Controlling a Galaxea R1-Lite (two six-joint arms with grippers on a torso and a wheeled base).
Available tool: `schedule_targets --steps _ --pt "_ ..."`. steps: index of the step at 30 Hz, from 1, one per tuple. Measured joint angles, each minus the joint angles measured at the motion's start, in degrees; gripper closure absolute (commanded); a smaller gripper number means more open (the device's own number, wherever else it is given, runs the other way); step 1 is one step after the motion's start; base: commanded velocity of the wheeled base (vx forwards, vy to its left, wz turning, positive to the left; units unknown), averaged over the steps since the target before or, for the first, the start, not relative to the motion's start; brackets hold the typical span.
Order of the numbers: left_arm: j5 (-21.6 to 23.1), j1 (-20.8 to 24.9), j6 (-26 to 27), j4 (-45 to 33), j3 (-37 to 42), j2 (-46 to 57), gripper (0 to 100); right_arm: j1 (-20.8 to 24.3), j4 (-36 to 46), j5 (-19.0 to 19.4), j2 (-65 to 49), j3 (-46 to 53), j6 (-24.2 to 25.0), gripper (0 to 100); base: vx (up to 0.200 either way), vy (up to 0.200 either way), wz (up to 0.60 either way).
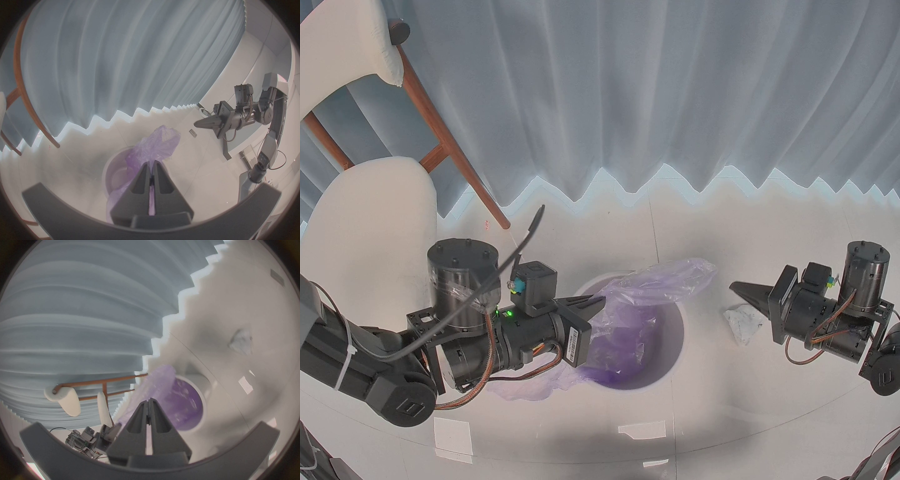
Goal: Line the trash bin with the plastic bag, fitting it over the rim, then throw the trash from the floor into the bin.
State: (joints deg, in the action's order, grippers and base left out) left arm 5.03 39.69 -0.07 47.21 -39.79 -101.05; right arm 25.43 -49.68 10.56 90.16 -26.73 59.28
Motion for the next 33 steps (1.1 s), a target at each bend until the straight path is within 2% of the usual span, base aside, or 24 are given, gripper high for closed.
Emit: schedule_targets --steps 5,6,10,13,21,30,31,33 --pt "-2.04 0.21 2.74 -0.02 0.96 -0.07 100 1.08 11.42 0.00 -1.02 -3.06 1.69 100 0.000 0.000 0.00" --pt "-2.36 0.24 3.95 0.00 1.12 -0.11 100 1.27 13.45 0.04 -1.18 -4.27 1.87 0 0.000 0.000 0.00" --pt "-3.12 0.85 9.29 0.02 1.78 -0.38 100 1.68 20.59 0.06 -1.44 -8.29 1.89 0 0.000 0.000 0.00" --pt "-3.91 1.68 11.20 0.00 2.50 -0.77 100 1.94 23.65 0.06 -1.38 -10.39 1.78 0 0.000 0.000 0.00" --pt "-4.88 2.54 10.96 0.35 2.11 -2.15 100 3.21 23.92 -0.35 2.23 -13.09 1.61 0 0.000 0.000 0.00" --pt "-5.17 2.43 10.63 0.49 1.60 -2.58 100 6.40 21.87 -5.36 9.59 -15.49 1.17 0 0.000 0.000 0.00" --pt "-5.14 2.43 10.63 0.51 1.65 -2.56 100 6.75 21.63 -5.47 10.56 -16.02 1.17 100 0.000 0.000 0.00" --pt "-5.14 2.41 10.61 0.49 1.71 -2.54 100 7.20 21.27 -5.56 11.98 -17.05 1.18 100 0.000 0.000 0.00"
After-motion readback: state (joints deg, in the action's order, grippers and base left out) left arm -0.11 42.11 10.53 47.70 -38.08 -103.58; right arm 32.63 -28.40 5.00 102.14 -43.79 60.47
